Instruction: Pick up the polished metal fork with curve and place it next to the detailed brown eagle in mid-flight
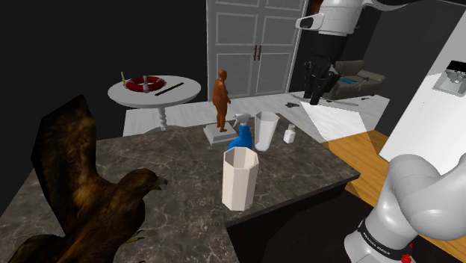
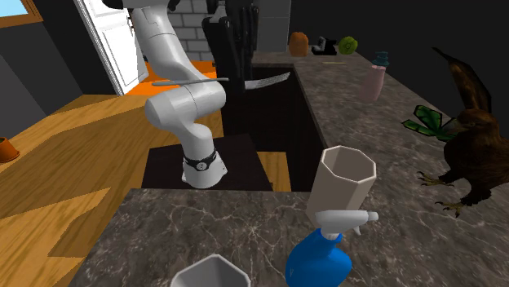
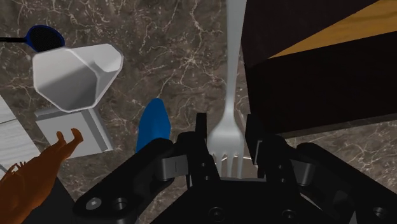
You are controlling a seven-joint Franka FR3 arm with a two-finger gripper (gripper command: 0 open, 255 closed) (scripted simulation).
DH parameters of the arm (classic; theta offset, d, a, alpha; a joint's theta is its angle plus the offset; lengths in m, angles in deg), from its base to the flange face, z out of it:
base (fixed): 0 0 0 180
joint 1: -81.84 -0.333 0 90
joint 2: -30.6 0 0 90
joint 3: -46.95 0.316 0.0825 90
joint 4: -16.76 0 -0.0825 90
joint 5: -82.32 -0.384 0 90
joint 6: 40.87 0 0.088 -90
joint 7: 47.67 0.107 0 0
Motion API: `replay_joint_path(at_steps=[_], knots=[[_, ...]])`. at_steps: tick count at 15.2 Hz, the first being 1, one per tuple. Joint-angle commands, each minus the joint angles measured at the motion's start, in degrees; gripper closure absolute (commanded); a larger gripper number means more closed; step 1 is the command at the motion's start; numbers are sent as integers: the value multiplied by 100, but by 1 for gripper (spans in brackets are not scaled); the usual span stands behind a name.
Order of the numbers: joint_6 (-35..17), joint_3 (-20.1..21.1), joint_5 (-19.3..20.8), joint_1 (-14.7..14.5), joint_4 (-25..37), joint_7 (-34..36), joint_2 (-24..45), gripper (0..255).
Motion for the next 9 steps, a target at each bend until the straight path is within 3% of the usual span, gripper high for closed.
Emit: replay_joint_path(at_steps=[1, 5, 9], knots=[[155, 1, -6, -6, 241, 1, 88, 255], [397, 2, -15, -14, 611, 3, 216, 255], [388, 481, -287, -133, 550, 574, 153, 255]])
